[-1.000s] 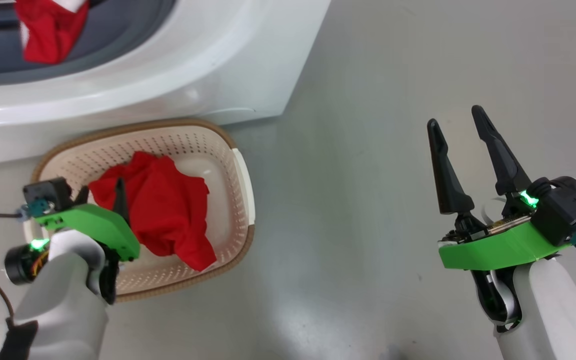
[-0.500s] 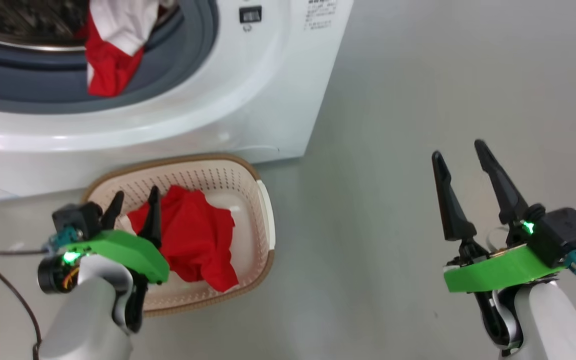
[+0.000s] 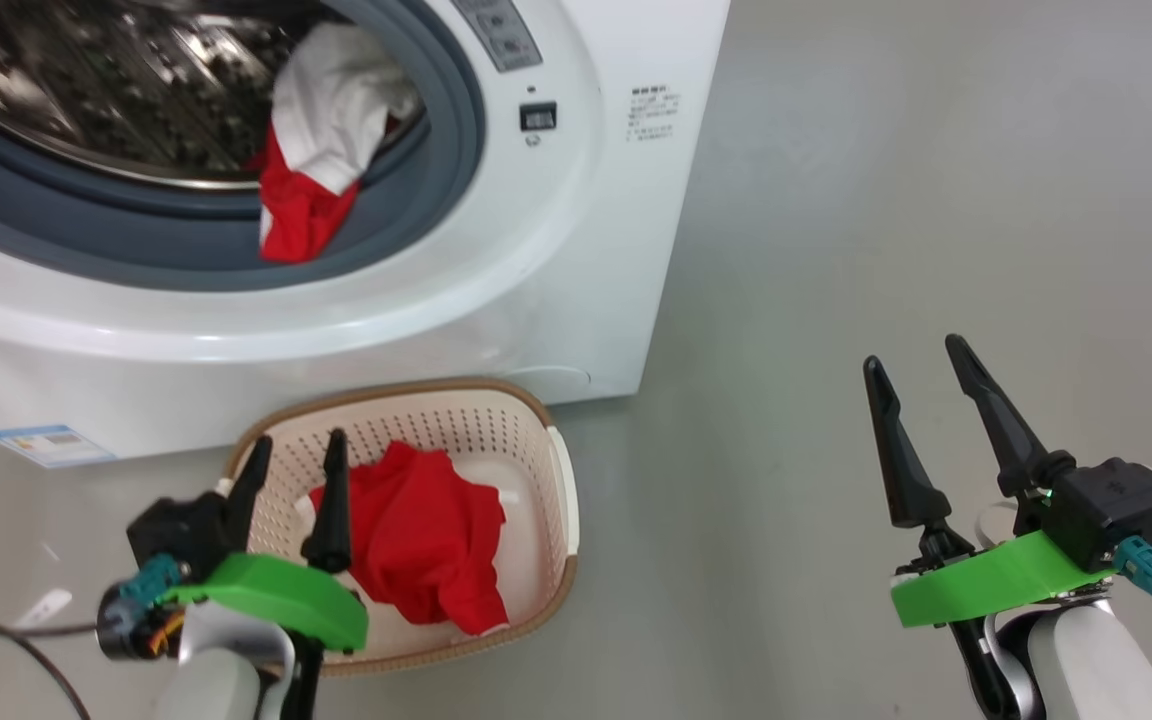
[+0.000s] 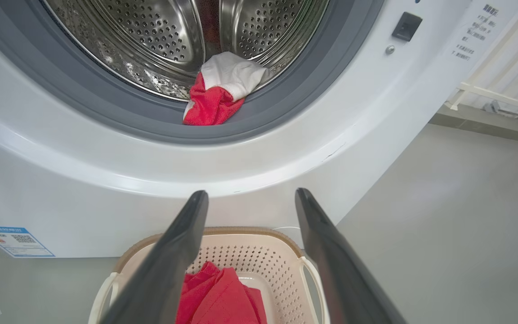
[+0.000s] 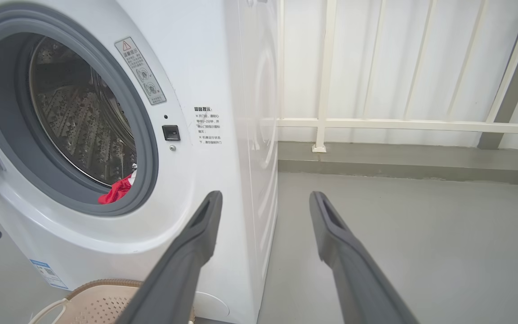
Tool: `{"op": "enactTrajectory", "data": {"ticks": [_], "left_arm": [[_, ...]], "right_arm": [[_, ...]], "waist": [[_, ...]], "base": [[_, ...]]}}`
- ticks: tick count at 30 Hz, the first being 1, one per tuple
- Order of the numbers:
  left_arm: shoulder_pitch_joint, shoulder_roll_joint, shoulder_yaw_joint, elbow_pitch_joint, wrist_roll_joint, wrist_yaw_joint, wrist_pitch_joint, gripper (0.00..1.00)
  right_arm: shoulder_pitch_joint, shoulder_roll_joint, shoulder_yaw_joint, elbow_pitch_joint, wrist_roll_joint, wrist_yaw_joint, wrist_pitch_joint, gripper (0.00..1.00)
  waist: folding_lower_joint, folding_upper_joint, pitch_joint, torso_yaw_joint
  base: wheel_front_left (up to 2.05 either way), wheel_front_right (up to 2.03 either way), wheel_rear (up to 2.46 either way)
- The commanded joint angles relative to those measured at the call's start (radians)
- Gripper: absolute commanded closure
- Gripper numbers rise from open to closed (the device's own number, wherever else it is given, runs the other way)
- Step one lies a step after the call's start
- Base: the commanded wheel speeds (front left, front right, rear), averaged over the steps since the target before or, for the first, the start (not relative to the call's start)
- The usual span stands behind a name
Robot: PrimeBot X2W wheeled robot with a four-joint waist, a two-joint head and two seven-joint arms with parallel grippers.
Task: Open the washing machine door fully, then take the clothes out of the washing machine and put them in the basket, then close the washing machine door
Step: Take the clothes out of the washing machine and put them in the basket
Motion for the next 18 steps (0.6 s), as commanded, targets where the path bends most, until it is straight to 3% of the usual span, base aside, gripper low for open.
{"op": "enactTrajectory", "data": {"ticks": [1,18], "left_arm": [[0.029,0.015,0.028,-0.049,0.012,0.006,-0.012,0.00],[0.230,0.015,0.088,-0.396,0.107,0.066,-0.012,0.00]], "right_arm": [[0.011,-0.003,0.015,-0.024,-0.013,0.006,-0.006,0.00],[0.101,-0.003,-0.026,-0.054,-0.069,0.006,-0.006,0.00]], "waist": [[0.0000,0.0000,-0.042,0.015],[0.0000,0.0000,-0.143,0.013]], "base": [[0.00,0.00,0.00],[0.00,0.00,0.00]]}}
